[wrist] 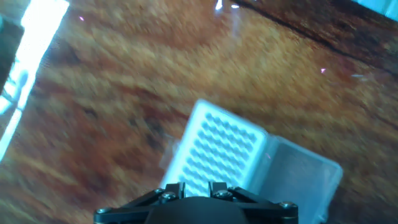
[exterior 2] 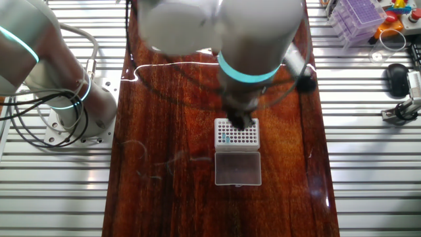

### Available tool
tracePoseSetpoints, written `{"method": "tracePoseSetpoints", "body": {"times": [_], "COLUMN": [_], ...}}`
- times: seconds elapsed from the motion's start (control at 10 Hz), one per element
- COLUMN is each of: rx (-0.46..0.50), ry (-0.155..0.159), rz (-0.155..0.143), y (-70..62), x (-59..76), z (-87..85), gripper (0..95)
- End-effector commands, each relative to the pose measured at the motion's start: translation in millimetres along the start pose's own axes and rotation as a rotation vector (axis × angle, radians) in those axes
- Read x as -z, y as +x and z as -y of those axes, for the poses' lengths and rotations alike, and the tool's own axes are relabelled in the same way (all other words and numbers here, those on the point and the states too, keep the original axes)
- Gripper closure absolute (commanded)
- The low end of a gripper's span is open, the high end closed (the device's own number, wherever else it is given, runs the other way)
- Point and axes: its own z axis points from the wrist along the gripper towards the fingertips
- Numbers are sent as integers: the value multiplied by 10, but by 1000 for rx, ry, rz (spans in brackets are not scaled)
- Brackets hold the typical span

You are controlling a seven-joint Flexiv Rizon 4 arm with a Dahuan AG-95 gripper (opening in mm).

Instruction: Transfer all medium pipette tips from one holder to another

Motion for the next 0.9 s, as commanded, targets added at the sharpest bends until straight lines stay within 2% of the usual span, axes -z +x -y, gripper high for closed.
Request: {"method": "tracePoseSetpoints", "body": {"times": [0.1,0.2,0.3,0.4,0.5,0.6,0.7,0.9], "rx": [-48,-69,-139,-175,-182,-162,-136,-22], "ry": [-6,-10,-5,-3,-11,-13,-15,-31], "rz": [3,5,6,7,13,7,1,-29], "y": [-252,-333,-545,-621,-635,-635,-635,-635], "x": [48,49,29,7,4,4,4,4], "z": [-336,-460,-888,-1098,-1137,-1137,-1137,-1137], "gripper": [760,760,760,760,760,760,950,950]}}
